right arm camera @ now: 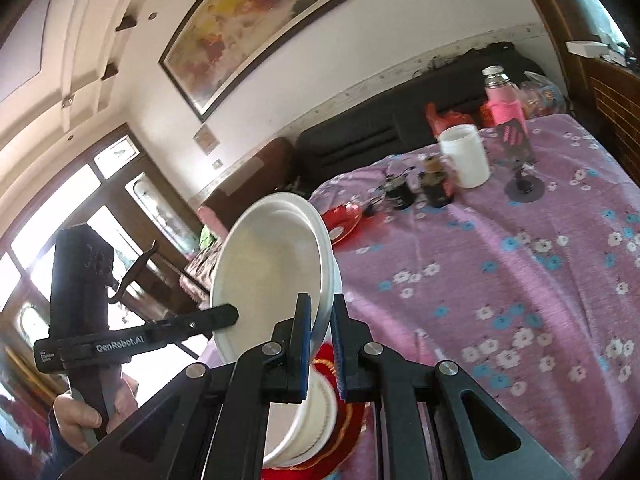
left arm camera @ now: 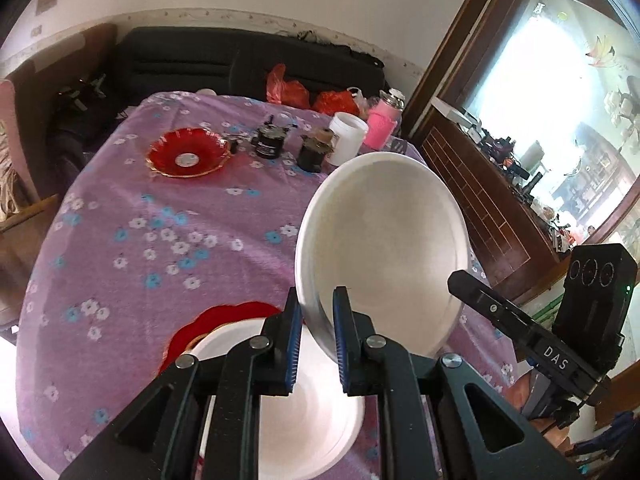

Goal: Organize plates and bowls
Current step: 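Lift the second white bowl with both grippers and carry it over the stack, then lower the second white bowl onto the stacked bowls and open both grippers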

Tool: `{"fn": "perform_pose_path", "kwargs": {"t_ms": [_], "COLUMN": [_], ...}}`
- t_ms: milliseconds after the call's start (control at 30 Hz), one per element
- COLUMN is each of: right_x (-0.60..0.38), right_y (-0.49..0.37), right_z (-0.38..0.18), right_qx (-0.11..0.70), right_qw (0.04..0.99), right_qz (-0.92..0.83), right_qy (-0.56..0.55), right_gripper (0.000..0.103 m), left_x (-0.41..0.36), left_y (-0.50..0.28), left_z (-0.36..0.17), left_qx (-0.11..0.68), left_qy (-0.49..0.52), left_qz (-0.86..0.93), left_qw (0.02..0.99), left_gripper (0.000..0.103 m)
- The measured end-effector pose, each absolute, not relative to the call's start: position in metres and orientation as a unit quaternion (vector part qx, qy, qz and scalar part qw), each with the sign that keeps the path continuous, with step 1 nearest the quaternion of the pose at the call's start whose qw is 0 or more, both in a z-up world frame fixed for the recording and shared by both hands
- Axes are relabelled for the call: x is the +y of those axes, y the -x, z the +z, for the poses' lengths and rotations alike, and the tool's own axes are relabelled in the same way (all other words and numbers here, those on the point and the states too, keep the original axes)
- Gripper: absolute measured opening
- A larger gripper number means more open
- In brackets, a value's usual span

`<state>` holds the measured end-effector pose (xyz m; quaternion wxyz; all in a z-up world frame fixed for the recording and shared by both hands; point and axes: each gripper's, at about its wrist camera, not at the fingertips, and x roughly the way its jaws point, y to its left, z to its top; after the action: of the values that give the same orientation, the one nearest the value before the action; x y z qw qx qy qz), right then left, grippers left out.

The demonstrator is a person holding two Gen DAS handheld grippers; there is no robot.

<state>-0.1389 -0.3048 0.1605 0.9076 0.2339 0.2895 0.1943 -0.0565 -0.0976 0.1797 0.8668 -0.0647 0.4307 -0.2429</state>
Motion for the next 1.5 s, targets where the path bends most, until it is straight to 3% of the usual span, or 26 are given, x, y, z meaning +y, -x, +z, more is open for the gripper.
{"fn": "perform_pose_path", "kwargs": {"t_ms": [633,1500], "right_x": [-0.237,-0.218], "right_y": [0.17,0.165], "right_z": [0.107,0.084], "right_qx": [0.34,0.373], "right_qw": [0.884,0.878], "right_qz": [0.237,0.226], "right_qy": [-0.217,-0.196], "right_gripper": [0.011,0.012], "left_x": [-0.032,-0.03], "left_y": [0.135,0.133], "left_z": [0.126,0.088], "left_qx": [0.396,0.398], "left_qy": [0.063,0.028], "left_qz": [-0.206,-0.169], "left_qw": [0.893,0.901], "left_gripper": [0.016,0.02]}}
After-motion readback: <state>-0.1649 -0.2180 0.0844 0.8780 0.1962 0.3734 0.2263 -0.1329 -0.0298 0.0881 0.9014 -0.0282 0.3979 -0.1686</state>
